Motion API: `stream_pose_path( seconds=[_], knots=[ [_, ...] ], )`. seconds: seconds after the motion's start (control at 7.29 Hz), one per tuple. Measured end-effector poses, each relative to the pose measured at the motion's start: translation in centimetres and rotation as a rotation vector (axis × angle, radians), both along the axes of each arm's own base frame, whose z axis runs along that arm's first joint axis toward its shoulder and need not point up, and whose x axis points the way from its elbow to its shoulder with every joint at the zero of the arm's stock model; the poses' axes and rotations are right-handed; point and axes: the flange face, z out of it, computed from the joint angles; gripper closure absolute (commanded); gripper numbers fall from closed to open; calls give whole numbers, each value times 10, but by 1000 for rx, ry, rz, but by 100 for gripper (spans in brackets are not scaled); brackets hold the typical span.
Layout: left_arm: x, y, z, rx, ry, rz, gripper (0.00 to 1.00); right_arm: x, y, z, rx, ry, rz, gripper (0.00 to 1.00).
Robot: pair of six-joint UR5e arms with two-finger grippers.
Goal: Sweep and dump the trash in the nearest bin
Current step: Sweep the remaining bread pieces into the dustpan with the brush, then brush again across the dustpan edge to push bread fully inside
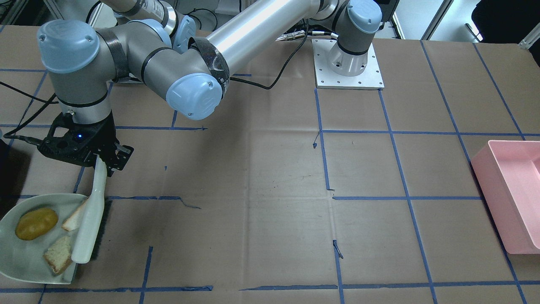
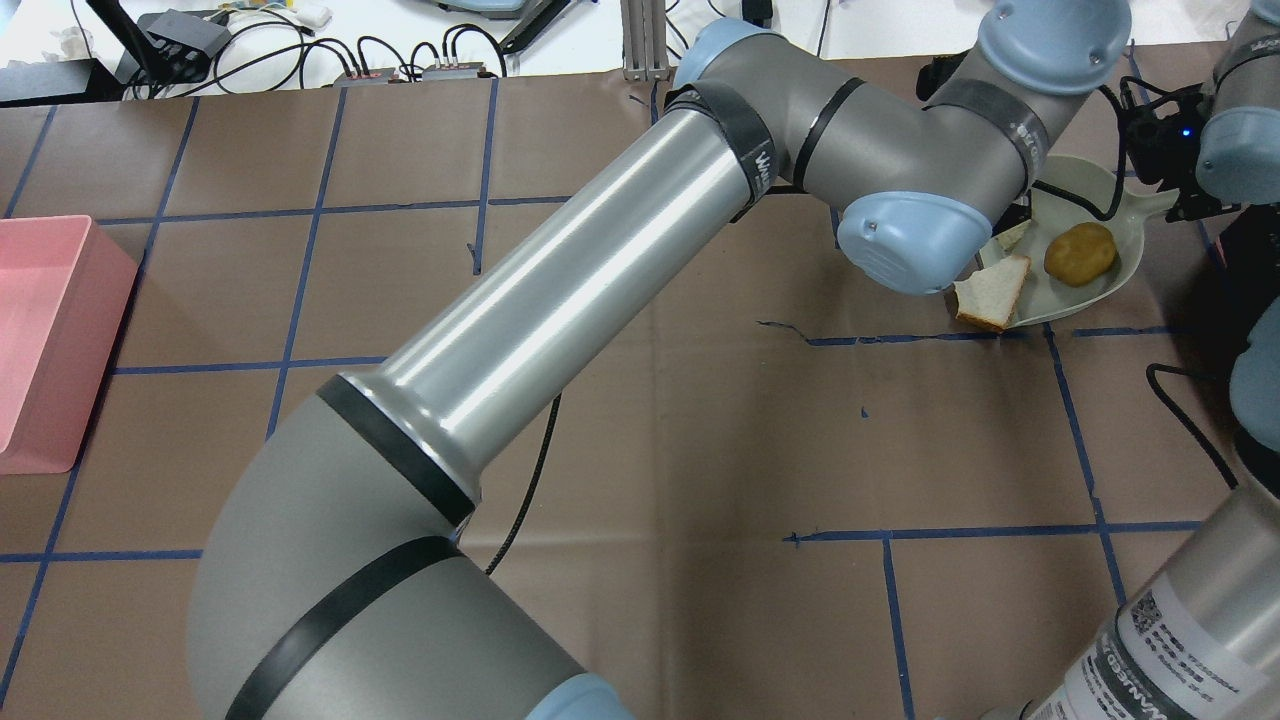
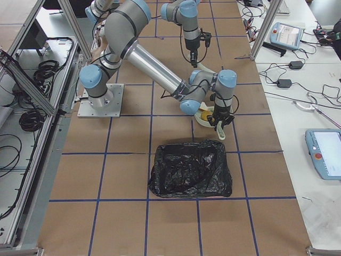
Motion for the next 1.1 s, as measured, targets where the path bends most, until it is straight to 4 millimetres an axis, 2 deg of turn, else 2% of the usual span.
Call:
stream_pose_path(
  seconds=[0.14, 0.27, 0.41, 1.1],
  knots=[
    [18, 9, 1, 3, -15, 26, 100, 0, 0, 0, 2, 1, 2, 100],
    [27, 17, -5, 4, -15, 46, 100, 0, 0, -1, 4, 3, 5, 100],
    [25, 23, -16, 13, -5, 67, 100, 0, 0, -1, 6, 5, 7, 100],
    [-41, 81, -67, 76, 13, 76, 100, 0, 0, -7, 22, 6, 23, 100]
  ],
)
